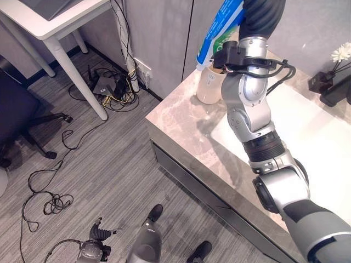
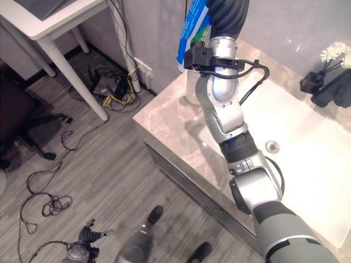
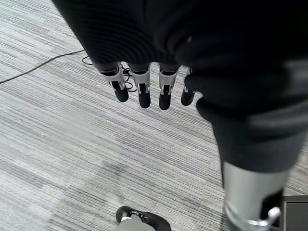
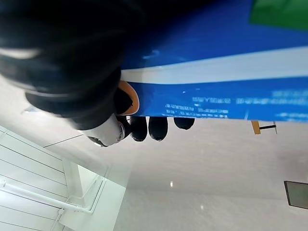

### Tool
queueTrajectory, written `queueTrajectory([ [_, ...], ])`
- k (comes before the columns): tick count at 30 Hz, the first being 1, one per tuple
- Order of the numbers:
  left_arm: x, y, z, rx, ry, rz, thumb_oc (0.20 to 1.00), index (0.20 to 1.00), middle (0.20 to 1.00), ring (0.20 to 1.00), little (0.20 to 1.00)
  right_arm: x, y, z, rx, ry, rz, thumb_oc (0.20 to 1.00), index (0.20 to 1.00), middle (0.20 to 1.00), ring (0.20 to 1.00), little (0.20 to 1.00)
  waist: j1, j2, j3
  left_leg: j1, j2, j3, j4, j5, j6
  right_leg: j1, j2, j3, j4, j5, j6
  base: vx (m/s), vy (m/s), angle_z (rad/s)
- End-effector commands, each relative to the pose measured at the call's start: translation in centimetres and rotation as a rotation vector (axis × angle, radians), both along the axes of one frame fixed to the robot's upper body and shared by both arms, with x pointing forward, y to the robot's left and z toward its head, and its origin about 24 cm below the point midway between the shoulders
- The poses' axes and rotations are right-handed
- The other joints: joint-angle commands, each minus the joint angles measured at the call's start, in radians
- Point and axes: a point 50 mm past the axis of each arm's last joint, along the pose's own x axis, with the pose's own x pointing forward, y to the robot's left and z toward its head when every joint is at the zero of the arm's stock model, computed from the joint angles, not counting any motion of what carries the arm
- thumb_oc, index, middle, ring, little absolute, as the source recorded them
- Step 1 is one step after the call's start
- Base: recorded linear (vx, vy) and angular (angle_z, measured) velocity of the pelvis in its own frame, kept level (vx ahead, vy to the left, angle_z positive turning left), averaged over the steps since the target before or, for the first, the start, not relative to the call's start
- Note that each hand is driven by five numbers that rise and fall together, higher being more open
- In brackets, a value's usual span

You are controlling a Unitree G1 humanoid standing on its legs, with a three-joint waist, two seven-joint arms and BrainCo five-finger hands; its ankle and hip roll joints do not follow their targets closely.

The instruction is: Put brush and paste in cup on sink, flatten towel.

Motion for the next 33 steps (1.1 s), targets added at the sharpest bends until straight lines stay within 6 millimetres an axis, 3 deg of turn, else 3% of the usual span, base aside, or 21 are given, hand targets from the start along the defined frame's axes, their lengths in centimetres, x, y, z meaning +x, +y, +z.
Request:
queueTrajectory([
  [1, -1.0, 0.6, -0.4, 0.027, 0.054, 0.021, 1.000, 1.000, 1.000, 1.000, 1.000, -1.7, -0.6, 2.7, -0.008, -0.149, -0.031, 0.200, 0.200, 0.200, 0.200, 0.200, -0.003, -0.009, -0.006, 0.019, -0.092, 0.013, -0.104, 0.053, 0.082, 0.149, -0.021, 0.049, 0.000, 0.050, 0.052, 0.00, 0.000, 0.00],
  [9, -0.6, 0.8, -0.2, 0.035, 0.043, 0.020, 1.000, 1.000, 1.000, 1.000, 1.000, -1.8, -1.2, 3.4, 0.008, -0.167, -0.072, 0.200, 0.200, 0.200, 0.200, 0.200, -0.007, -0.015, -0.013, 0.019, -0.093, 0.014, -0.104, 0.051, 0.082, 0.151, -0.020, 0.048, 0.000, 0.048, 0.053, 0.00, 0.000, 0.00],
  [23, -1.2, 0.9, -0.4, 0.034, 0.067, 0.026, 1.000, 1.000, 1.000, 1.000, 1.000, 0.1, -2.4, 1.9, -0.074, -0.078, -0.207, 0.200, 0.200, 0.200, 0.200, 0.200, -0.009, -0.016, -0.012, 0.018, -0.096, 0.015, -0.104, 0.049, 0.082, 0.146, -0.018, 0.053, 0.000, 0.052, 0.057, 0.00, 0.000, 0.00],
  [33, -1.7, 1.0, -0.5, 0.035, 0.081, 0.037, 1.000, 1.000, 1.000, 1.000, 1.000, -0.7, -2.0, 1.7, -0.207, -0.143, -0.284, 0.200, 0.200, 0.200, 0.200, 0.200, -0.011, -0.013, -0.021, 0.020, -0.094, 0.018, -0.104, 0.047, 0.081, 0.149, -0.016, 0.054, 0.000, 0.055, 0.059, 0.00, 0.000, 0.00],
])
